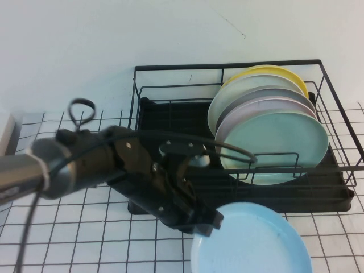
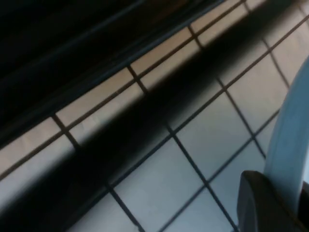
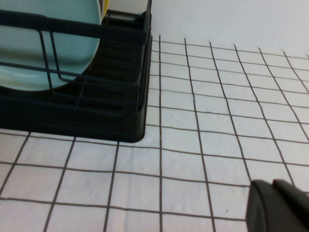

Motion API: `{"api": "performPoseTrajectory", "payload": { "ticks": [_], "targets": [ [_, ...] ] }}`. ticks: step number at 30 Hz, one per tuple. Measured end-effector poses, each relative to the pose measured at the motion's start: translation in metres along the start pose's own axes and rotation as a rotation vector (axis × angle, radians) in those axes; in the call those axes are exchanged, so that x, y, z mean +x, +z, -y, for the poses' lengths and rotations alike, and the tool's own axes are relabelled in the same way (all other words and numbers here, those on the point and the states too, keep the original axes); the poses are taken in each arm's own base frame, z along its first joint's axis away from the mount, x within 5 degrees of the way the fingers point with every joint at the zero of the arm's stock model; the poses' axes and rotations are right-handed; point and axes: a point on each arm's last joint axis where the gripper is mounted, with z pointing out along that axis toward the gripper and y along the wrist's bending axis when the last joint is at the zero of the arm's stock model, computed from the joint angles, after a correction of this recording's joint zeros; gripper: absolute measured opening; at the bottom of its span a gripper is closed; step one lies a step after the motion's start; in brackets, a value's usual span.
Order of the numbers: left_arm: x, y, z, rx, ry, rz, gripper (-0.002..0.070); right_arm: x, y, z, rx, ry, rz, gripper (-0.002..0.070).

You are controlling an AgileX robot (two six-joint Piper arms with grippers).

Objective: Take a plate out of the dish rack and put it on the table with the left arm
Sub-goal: Place the plate from the table

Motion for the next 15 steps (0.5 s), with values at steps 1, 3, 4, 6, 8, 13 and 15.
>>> {"api": "performPoseTrajectory", "payload": {
  "ticks": [1, 3, 4, 6, 8, 13, 15],
  "targets": [
    [0.001, 0.008, -0.002, 0.000, -0.004, -0.012, 0.0018, 0.000, 0.000, 0.000, 0.000, 0.000, 0.000, -0.0001],
    [0.001, 0.022, -0.008, -0.004, -0.023, -0.024, 0.0018, 0.000, 0.000, 0.000, 0.000, 0.000, 0.000, -0.0001],
    [0.001, 0.028, -0.011, -0.013, -0.029, -0.020, 0.0018, 0.000, 0.000, 0.000, 0.000, 0.000, 0.000, -0.0001],
    [-0.001, 0.035, -0.016, -0.030, -0.040, 0.004, 0.0018, 0.000, 0.000, 0.000, 0.000, 0.000, 0.000, -0.0001],
    [-0.003, 0.040, -0.019, -0.035, -0.057, 0.026, 0.0018, 0.000, 0.000, 0.000, 0.000, 0.000, 0.000, -0.0001],
    [-0.003, 0.045, -0.020, -0.026, -0.079, 0.032, 0.0014, 0.000, 0.000, 0.000, 0.000, 0.000, 0.000, -0.0001],
    [-0.003, 0.045, -0.019, -0.012, -0.091, 0.027, 0.0013, 0.000, 0.000, 0.000, 0.000, 0.000, 0.000, -0.0001]
  ]
}}
